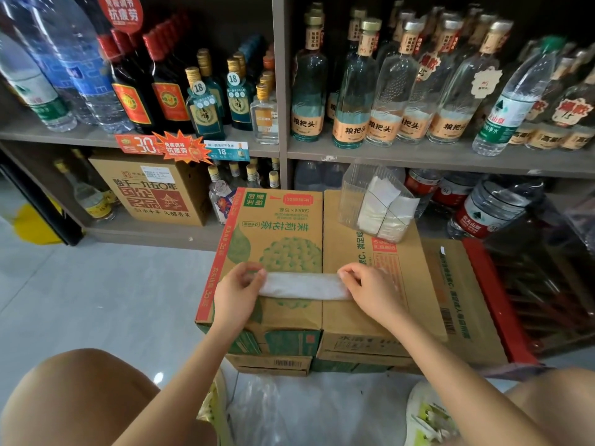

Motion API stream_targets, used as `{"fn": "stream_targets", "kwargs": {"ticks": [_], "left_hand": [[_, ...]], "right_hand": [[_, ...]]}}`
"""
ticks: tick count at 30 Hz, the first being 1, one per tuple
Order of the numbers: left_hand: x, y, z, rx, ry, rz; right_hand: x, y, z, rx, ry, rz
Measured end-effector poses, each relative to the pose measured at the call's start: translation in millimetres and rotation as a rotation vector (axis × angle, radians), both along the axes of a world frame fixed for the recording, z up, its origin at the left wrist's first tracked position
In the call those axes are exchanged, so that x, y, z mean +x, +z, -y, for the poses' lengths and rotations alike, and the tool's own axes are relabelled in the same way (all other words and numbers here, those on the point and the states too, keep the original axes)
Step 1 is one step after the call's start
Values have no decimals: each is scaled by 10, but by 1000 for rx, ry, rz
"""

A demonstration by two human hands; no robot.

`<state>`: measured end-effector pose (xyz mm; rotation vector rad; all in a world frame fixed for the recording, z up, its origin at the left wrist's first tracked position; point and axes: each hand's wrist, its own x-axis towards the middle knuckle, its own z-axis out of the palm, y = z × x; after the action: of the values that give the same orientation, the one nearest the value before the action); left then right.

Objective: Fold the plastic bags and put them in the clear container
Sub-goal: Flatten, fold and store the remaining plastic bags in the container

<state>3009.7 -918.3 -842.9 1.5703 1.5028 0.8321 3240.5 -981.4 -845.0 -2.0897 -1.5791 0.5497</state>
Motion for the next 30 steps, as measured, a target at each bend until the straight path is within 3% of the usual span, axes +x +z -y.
{"fn": "stream_targets", "kwargs": {"ticks": [6, 9, 11, 13, 15, 18, 20, 24, 30], "left_hand": [[141, -105, 7, 193, 136, -299], [157, -165, 28, 455, 154, -468], [226, -151, 71, 613, 89, -554], [347, -118, 120, 699, -116, -578], [454, -153, 138, 601, -280, -617], [511, -238, 127, 347, -352, -738], [509, -305, 129, 302, -376, -794], [536, -284, 137, 255, -391, -834], [544, -278, 133, 209, -400, -861]], "right_hand": [[-43, -39, -52, 46, -66, 53], [-47, -65, -63, 54, -56, 89], [-42, -70, -63, 72, -48, 113], [-36, -78, -59, 88, -44, 131], [-39, -71, -57, 105, -35, 137], [-38, -48, -37, 90, -14, 134], [-28, -15, -16, 103, -34, 128], [-162, 18, 57, 404, -38, 391], [-565, -138, -59, -42, 232, 470]]}}
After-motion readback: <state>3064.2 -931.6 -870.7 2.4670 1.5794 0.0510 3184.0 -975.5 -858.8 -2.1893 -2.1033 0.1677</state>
